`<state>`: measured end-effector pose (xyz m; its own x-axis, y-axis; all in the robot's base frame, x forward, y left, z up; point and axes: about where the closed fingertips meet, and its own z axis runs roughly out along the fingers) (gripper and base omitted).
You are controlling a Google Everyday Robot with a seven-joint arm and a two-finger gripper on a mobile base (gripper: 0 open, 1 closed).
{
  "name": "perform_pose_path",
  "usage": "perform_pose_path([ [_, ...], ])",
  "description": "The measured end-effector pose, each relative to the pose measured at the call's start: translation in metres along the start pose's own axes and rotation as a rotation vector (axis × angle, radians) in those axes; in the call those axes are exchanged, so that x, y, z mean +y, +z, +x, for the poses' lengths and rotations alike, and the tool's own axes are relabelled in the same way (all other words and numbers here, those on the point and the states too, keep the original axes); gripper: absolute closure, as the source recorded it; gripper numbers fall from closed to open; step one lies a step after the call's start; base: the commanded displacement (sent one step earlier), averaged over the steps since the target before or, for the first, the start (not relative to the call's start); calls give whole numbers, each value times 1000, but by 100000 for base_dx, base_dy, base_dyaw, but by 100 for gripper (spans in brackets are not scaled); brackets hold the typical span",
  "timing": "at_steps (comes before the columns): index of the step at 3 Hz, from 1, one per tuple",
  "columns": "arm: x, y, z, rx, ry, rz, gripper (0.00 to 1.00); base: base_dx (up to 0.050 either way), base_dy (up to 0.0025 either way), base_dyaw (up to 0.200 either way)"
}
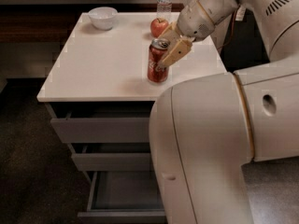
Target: Pick coke can from bottom drawer and place on counter
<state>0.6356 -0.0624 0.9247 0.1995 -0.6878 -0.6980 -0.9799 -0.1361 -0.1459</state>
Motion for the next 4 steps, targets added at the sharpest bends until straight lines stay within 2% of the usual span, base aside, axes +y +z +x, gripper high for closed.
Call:
perform_pose_path([
  [2,-16,13,18,2,34,-15,18,0,0,0],
  [3,-25,18,20,8,-25,6,0,0,0,0],
  [4,-29,21,21,11,-54,16,0,0,0,0],
])
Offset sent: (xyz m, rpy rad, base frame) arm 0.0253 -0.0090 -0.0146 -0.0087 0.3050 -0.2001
